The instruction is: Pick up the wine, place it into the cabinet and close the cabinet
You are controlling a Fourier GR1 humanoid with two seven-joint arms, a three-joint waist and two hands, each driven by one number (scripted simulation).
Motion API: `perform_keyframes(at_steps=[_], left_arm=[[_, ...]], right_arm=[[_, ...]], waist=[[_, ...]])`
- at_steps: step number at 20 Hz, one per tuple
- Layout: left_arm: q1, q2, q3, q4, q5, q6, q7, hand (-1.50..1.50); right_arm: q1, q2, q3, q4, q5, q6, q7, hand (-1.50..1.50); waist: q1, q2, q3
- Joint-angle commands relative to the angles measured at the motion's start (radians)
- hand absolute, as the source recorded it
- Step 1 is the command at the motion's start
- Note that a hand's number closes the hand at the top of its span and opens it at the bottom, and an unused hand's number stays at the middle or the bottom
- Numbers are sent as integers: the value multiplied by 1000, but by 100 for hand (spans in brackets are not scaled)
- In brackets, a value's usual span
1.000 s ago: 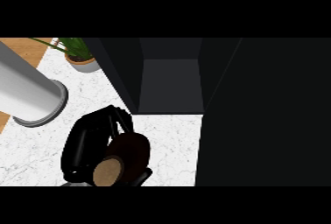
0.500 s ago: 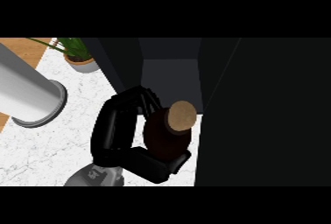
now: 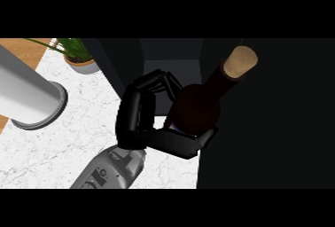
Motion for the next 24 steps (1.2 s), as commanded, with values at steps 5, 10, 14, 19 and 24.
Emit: perform_keyframes(at_steps=[5, 10, 14, 19, 24], left_arm=[[-110, 0, 1, 147, 23, 68, -51, 150], [-66, 0, -76, 132, 49, 148, -94, 150], [-13, 0, 18, 177, 138, 38, -197, 150], [-52, 0, 43, 263, 163, 46, -232, 150], [2, 30, -21, 279, 111, 64, -275, 150]], right_arm=[[25, 20, 16, -112, -59, -13, 39, -150], [37, -14, -43, -137, -115, 10, 59, -150], [69, -1, -35, -161, -122, 17, 42, -150], [-2, -29, -85, -83, -141, 14, 37, -150], [19, -20, -80, -66, -113, 27, -2, -150]], waist=[[-3, 1, 0], [-2, -1, 0], [-2, -1, -1], [4, 0, 0], [9, -1, 0]])
